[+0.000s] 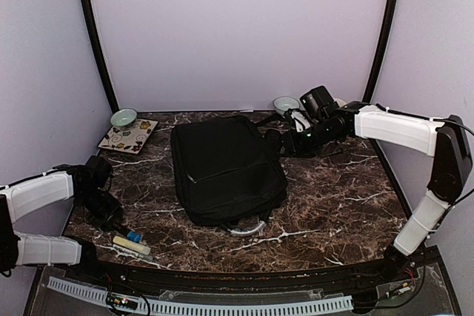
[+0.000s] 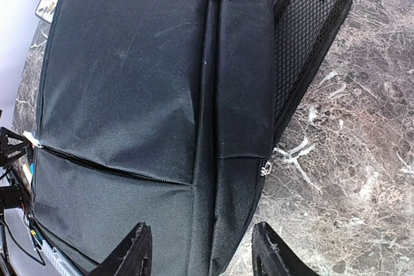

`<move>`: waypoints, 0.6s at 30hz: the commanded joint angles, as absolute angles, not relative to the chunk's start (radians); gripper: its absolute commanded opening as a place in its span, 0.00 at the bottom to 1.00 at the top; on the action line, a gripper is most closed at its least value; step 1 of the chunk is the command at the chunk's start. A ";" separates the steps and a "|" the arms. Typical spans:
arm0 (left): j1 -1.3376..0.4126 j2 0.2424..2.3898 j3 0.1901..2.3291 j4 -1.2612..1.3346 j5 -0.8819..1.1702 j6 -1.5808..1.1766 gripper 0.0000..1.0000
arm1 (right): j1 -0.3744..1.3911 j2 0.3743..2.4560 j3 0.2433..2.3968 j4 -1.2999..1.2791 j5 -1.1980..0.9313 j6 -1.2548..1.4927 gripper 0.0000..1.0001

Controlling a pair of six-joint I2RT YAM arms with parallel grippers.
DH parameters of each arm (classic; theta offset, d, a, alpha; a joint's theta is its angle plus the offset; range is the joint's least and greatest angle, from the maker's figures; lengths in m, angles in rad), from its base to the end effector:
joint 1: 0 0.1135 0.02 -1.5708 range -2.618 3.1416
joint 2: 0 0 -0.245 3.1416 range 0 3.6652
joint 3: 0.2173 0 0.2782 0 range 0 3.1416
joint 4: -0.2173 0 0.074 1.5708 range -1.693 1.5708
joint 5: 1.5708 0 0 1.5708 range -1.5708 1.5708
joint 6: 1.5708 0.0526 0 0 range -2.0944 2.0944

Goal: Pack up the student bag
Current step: Grab the pen at the corner of the board.

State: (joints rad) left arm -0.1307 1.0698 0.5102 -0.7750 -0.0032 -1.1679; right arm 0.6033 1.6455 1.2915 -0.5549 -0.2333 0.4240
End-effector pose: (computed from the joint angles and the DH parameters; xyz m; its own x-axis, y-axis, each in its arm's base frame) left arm 0.1924 -0.0251 0.1119 -0.4972 -0.8625 -0.0946 -0.8359 0.5054 -0.2141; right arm 0.3149 0.2318 0.2212 -0.8673 -0.1115 -0.4852 -0.3425 0.8409 0.4191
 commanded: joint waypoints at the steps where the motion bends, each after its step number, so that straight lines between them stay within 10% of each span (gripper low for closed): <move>1: -0.124 1.108 0.490 -0.717 0.010 -1.146 0.40 | 0.610 1.642 1.297 -0.552 -0.226 0.420 0.53; 10: -0.123 1.188 0.498 -0.614 0.045 -1.099 0.09 | 0.610 1.661 1.324 -0.564 -0.227 0.420 0.53; 18: -0.124 1.170 0.703 -0.642 0.067 -1.063 0.02 | 0.611 1.640 1.346 -0.543 -0.306 0.425 0.53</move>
State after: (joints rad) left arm -0.1268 1.1919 0.5850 -0.6685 0.0429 -1.0874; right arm 0.6033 1.6512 1.3064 -0.5705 -0.2436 0.4240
